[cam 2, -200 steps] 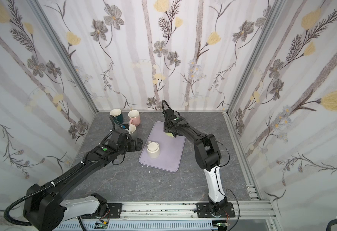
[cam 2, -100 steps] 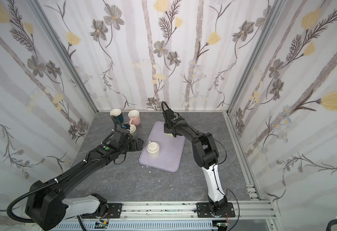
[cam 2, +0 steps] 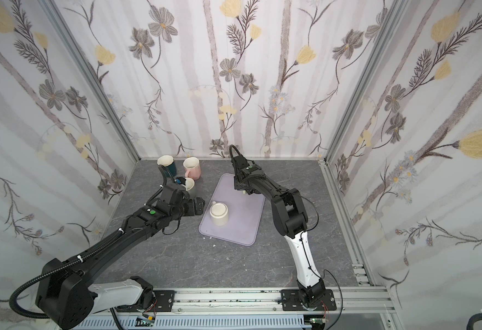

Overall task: Turn the mug right side up
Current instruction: Move the mug to the tray.

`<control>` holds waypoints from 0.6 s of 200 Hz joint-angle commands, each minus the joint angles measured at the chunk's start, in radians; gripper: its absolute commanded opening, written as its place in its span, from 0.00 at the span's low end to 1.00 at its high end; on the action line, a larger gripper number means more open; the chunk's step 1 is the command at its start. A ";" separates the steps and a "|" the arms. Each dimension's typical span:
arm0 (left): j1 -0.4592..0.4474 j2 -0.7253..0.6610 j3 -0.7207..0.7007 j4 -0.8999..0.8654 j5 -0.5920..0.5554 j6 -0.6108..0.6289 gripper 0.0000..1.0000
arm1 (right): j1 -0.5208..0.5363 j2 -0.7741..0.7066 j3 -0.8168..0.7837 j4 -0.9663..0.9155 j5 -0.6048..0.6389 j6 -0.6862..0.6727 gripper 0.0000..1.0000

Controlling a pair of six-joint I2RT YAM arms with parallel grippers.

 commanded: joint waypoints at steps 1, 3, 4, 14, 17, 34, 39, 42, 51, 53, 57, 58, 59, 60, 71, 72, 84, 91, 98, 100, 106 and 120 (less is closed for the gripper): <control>0.001 0.004 0.000 0.022 -0.011 -0.004 1.00 | 0.000 0.005 0.013 0.006 0.024 0.011 0.21; 0.000 0.005 0.000 0.023 -0.010 -0.004 1.00 | 0.000 0.005 0.014 0.004 0.026 0.012 0.20; 0.000 0.005 0.001 0.023 -0.010 -0.004 1.00 | -0.001 0.005 0.013 0.003 0.026 0.012 0.20; 0.000 0.006 0.001 0.022 -0.011 -0.004 1.00 | -0.001 0.003 0.011 -0.003 0.031 0.012 0.15; 0.000 0.005 0.001 0.022 -0.011 -0.004 1.00 | 0.000 0.002 0.012 -0.005 0.031 0.012 0.14; 0.000 0.008 0.001 0.021 -0.011 -0.006 1.00 | 0.003 -0.002 0.011 -0.017 0.030 0.014 0.13; 0.001 0.008 0.003 0.021 -0.011 -0.007 1.00 | 0.003 -0.004 0.011 -0.023 0.031 0.015 0.13; 0.001 0.008 0.002 0.021 -0.011 -0.007 1.00 | 0.005 -0.006 0.011 -0.025 0.032 0.015 0.13; 0.000 0.008 0.003 0.019 -0.011 -0.008 1.00 | 0.010 -0.008 0.011 -0.036 0.038 0.015 0.13; 0.000 0.008 0.002 0.020 -0.011 -0.008 1.00 | 0.011 -0.009 0.010 -0.037 0.040 0.014 0.13; 0.000 0.008 0.003 0.019 -0.011 -0.008 1.00 | 0.014 -0.011 0.009 -0.041 0.043 0.016 0.13; 0.000 0.008 0.003 0.019 -0.011 -0.008 1.00 | 0.015 -0.012 0.009 -0.041 0.045 0.016 0.13; -0.001 0.008 0.003 0.019 -0.011 -0.008 1.00 | 0.015 -0.012 0.009 -0.043 0.046 0.017 0.13; 0.000 0.008 0.002 0.018 -0.011 -0.008 1.00 | 0.016 -0.012 0.008 -0.043 0.046 0.017 0.13; 0.001 0.008 0.003 0.017 -0.011 -0.009 1.00 | 0.025 -0.017 0.000 -0.050 0.057 0.020 0.11; 0.000 0.008 0.003 0.017 -0.011 -0.009 1.00 | 0.026 -0.018 -0.002 -0.051 0.057 0.021 0.11; -0.001 0.008 0.003 0.015 -0.011 -0.009 1.00 | 0.038 -0.033 -0.017 -0.055 0.057 0.028 0.10; 0.000 0.008 0.003 0.015 -0.012 -0.009 1.00 | 0.047 -0.046 -0.031 -0.054 0.060 0.034 0.10; -0.001 0.008 0.002 0.012 -0.012 -0.009 1.00 | 0.057 -0.060 -0.046 -0.051 0.066 0.038 0.10; 0.000 0.008 0.003 0.011 -0.012 -0.009 1.00 | 0.059 -0.065 -0.052 -0.050 0.067 0.040 0.11; 0.001 0.008 0.003 0.010 -0.012 -0.010 1.00 | 0.068 -0.077 -0.068 -0.047 0.068 0.044 0.11; 0.000 0.008 0.004 0.011 -0.012 -0.012 1.00 | 0.082 -0.107 -0.110 -0.039 0.064 0.052 0.12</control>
